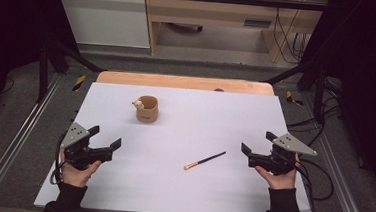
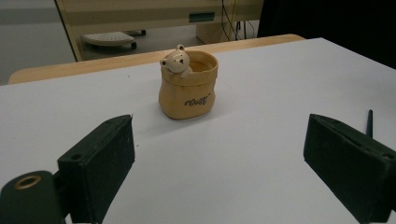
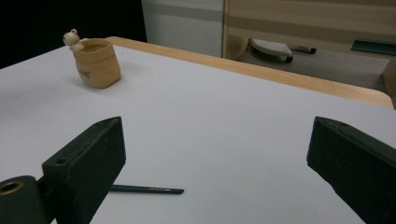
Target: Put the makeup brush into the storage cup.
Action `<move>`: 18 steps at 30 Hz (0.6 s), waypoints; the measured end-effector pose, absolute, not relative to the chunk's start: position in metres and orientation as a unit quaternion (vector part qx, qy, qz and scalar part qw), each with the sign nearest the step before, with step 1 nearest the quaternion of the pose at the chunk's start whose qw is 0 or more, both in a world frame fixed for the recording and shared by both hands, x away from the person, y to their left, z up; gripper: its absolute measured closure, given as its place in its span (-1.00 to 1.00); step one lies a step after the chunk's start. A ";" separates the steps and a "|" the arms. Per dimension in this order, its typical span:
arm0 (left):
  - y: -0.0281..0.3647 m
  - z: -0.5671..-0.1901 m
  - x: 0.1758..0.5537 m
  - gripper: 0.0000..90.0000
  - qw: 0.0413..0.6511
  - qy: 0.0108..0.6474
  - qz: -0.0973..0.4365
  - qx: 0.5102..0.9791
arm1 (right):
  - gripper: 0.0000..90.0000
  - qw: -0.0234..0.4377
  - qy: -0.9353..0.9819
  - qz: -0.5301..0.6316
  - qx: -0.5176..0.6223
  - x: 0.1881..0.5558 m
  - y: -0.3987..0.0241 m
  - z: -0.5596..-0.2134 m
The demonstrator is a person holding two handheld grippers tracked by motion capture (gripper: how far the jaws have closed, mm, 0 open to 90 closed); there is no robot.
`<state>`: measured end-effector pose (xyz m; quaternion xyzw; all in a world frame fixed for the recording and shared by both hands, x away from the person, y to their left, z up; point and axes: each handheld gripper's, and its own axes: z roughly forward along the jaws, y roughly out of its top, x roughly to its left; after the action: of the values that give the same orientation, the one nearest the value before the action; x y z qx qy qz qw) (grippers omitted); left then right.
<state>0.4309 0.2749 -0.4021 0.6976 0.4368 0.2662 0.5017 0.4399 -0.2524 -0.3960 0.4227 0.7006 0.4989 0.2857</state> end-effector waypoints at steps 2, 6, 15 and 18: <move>0.275 -0.402 0.431 -0.80 0.502 0.437 0.267 0.697 | -0.89 0.287 0.702 0.497 0.421 0.440 -0.253 -0.396; 0.273 -0.404 0.431 -0.80 0.500 0.437 0.267 0.698 | -0.90 0.284 0.704 0.496 0.422 0.438 -0.253 -0.395; 0.275 -0.406 0.431 -0.79 0.498 0.439 0.267 0.698 | -0.90 0.281 0.716 0.484 0.418 0.439 -0.252 -0.396; 0.274 -0.407 0.431 -0.79 0.497 0.440 0.267 0.699 | -0.90 0.279 0.718 0.482 0.417 0.440 -0.251 -0.396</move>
<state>0.4315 0.2742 -0.4072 0.6990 0.4400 0.2666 0.4967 0.4400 -0.2510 -0.3963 0.4175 0.7181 0.4817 0.2794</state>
